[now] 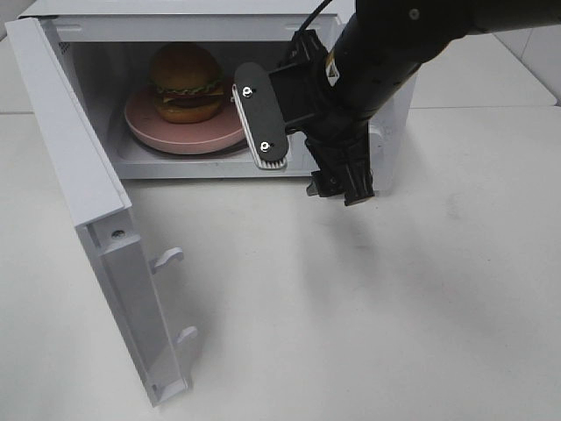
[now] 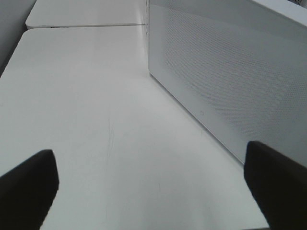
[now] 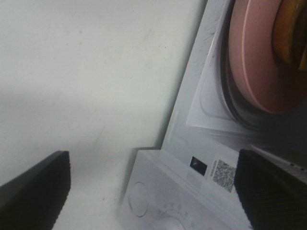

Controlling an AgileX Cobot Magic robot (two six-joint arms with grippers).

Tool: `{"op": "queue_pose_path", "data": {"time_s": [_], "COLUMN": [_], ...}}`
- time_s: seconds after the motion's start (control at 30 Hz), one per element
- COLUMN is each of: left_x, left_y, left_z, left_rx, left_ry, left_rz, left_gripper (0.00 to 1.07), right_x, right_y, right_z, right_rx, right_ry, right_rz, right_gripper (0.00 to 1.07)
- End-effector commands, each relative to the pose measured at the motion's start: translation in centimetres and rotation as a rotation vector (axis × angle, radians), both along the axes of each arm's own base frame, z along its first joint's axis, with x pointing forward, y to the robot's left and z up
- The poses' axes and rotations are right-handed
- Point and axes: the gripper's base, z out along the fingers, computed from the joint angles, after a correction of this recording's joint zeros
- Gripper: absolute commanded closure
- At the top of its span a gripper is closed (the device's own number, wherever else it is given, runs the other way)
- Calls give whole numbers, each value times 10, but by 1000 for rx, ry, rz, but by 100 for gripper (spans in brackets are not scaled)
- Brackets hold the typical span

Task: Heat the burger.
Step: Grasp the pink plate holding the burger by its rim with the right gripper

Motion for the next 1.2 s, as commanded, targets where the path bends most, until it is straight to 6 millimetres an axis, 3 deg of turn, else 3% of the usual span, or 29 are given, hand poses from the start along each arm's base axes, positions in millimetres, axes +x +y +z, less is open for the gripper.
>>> {"op": "queue_pose_path", "data": {"time_s": [0.03, 0.57, 0.83, 1.2], "left_x": [-3, -3, -3, -3], "left_y": [0, 0, 0, 0], "left_z": [0, 0, 0, 0], "left_rx": [-3, -3, -3, -3], "left_ry": [-27, -27, -27, -27], "left_rz": [2, 2, 2, 2], "left_gripper": [1, 1, 1, 1], "right_x": [5, 41, 69, 92], "right_y": [7, 38, 61, 79], "right_z": [1, -16, -38, -59], "right_rx": [33, 56, 65, 100], "right_ry": [-20, -43, -49, -43], "right_rz": [-1, 8, 4, -48], "right_gripper": [19, 21, 23, 26]}}
